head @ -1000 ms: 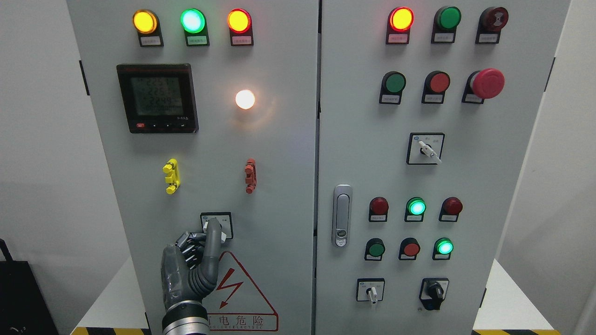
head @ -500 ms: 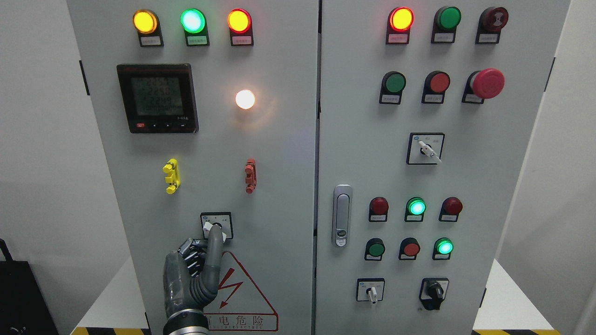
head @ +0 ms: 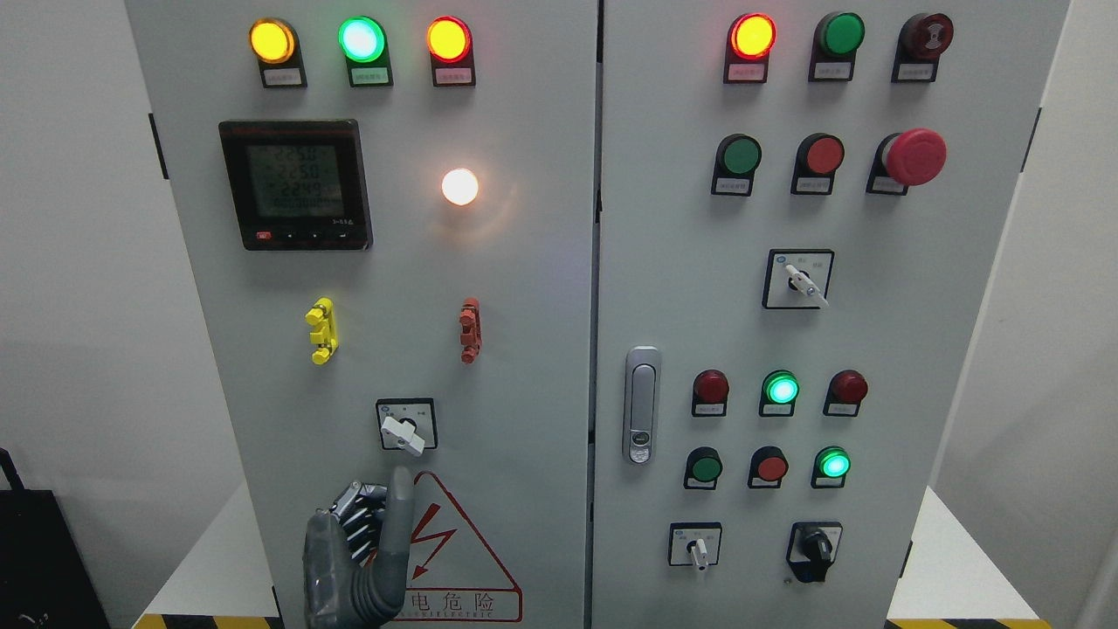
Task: Turn on light switch 1
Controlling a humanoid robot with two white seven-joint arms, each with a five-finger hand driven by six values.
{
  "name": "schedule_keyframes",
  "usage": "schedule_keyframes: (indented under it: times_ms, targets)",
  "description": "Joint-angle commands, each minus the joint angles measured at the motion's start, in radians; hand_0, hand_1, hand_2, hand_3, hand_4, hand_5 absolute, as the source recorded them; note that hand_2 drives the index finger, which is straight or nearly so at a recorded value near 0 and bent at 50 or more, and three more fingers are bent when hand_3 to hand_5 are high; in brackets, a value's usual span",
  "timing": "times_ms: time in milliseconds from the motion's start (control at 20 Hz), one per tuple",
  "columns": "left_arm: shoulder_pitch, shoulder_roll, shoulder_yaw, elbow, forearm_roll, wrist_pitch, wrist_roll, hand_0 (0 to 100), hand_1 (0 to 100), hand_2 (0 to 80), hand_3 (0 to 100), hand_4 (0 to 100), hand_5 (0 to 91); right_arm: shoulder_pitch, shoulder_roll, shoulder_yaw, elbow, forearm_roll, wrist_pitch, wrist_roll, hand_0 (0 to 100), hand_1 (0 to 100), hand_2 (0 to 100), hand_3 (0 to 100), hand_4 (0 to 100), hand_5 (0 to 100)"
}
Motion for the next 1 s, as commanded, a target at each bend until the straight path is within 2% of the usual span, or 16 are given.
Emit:
schedule_keyframes:
  times_ms: [0, 100, 300, 500, 600, 650, 750, 950]
  targets:
    - [0.099, 0.020, 0.010, -0.003, -0.001, -0.065, -0.023, 9, 22, 65.0, 100, 100, 86.1, 0.000, 0.000, 0.000, 0.000, 0.000, 0.000, 0.001, 0, 0, 0, 0, 0, 0]
    - [0.148, 0.024, 0.020, 0.002, 0.000, -0.120, -0.036, 9, 21, 64.6, 100, 100, 86.1, 0.000, 0.000, 0.000, 0.000, 0.000, 0.000, -0.001, 0, 0, 0, 0, 0, 0]
    - [0.346, 0.064, 0.069, 0.071, 0.005, -0.355, -0.132, 8, 19, 63.6, 100, 100, 85.5, 0.000, -0.001, -0.001, 0.000, 0.000, 0.000, 0.001, 0, 0, 0, 0, 0, 0]
    - [0.477, 0.118, 0.169, 0.293, 0.080, -0.574, -0.169, 6, 15, 58.4, 100, 100, 83.7, 0.000, 0.000, 0.000, 0.000, 0.000, 0.000, -0.001, 0, 0, 0, 0, 0, 0]
    - [0.506, 0.136, 0.200, 0.429, 0.123, -0.680, -0.206, 5, 15, 55.8, 99, 100, 81.9, 0.000, 0.000, 0.000, 0.000, 0.000, 0.000, 0.001, 0, 0, 0, 0, 0, 0]
    - [0.517, 0.142, 0.210, 0.515, 0.135, -0.738, -0.217, 5, 15, 53.5, 94, 99, 80.4, 0.000, 0.000, 0.000, 0.000, 0.000, 0.000, 0.001, 0, 0, 0, 0, 0, 0]
    - [0.526, 0.148, 0.230, 0.705, 0.140, -0.839, -0.243, 6, 15, 50.9, 90, 97, 75.9, 0.000, 0.000, 0.000, 0.000, 0.000, 0.000, 0.001, 0, 0, 0, 0, 0, 0]
    - [0.529, 0.148, 0.235, 1.079, 0.144, -0.947, -0.306, 4, 10, 44.2, 82, 92, 68.7, 0.000, 0.000, 0.000, 0.000, 0.000, 0.000, 0.001, 0, 0, 0, 0, 0, 0]
